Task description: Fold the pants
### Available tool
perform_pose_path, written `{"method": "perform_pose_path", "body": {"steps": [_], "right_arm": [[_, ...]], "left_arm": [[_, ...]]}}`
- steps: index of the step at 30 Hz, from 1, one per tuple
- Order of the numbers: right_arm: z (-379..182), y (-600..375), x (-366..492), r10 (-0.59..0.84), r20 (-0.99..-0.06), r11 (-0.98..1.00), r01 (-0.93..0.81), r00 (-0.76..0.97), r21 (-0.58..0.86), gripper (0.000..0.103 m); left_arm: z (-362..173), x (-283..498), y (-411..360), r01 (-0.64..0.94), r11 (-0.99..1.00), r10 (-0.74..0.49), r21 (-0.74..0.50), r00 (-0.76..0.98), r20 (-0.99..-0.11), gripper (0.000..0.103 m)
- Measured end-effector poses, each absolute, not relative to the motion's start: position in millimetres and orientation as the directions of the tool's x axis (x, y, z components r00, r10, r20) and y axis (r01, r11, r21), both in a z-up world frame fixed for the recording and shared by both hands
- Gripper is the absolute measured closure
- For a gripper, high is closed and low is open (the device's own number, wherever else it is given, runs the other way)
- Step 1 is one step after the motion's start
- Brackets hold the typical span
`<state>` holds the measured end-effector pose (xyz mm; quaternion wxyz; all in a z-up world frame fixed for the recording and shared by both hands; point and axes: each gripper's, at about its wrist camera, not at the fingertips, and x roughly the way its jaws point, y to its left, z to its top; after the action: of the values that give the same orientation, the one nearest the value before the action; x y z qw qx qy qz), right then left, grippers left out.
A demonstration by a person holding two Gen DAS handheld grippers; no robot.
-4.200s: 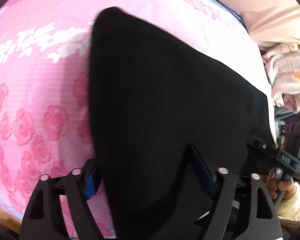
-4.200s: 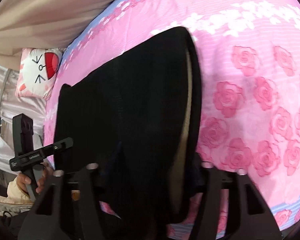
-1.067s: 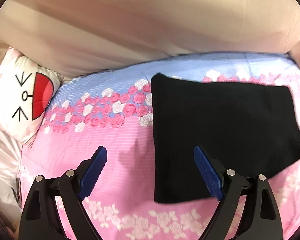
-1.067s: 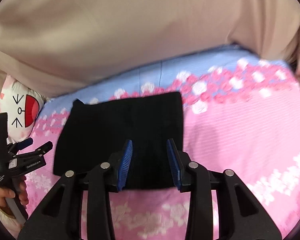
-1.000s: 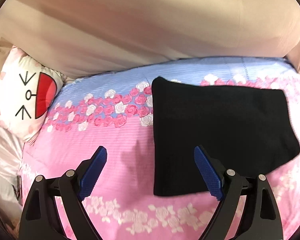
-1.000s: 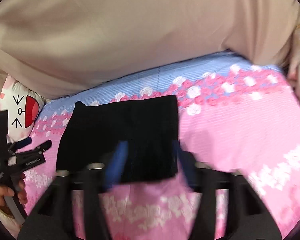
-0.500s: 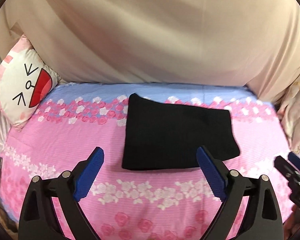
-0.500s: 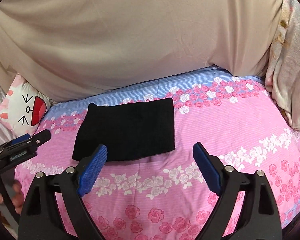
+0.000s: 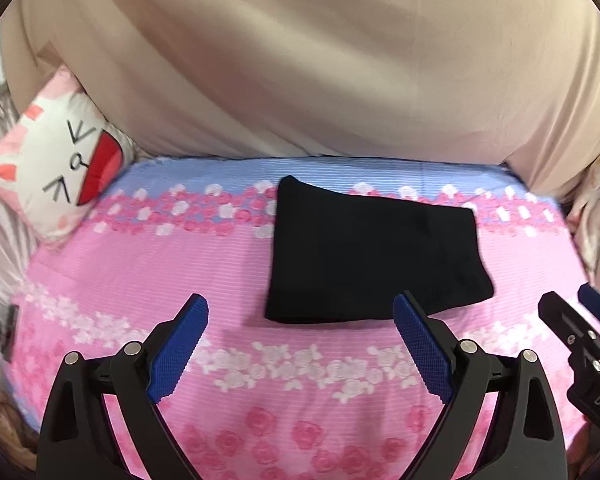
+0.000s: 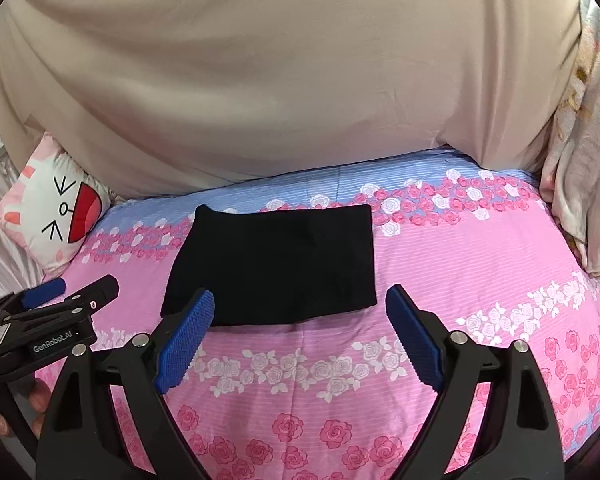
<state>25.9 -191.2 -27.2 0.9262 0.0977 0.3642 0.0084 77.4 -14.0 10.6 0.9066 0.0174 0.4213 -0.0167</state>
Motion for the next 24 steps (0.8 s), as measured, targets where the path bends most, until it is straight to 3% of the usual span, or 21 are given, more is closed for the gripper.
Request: {"method": "perform_pose_path", "body": {"steps": [24], "right_arm": [[-30, -176, 21, 0.076, -0.684, 0.984, 0.057, 0.725, 0.169, 0.017]], "left_arm": [[7, 70, -8, 0.097, 0.994, -0.023, 0.05, 0.638, -0.769, 0.011]]}}
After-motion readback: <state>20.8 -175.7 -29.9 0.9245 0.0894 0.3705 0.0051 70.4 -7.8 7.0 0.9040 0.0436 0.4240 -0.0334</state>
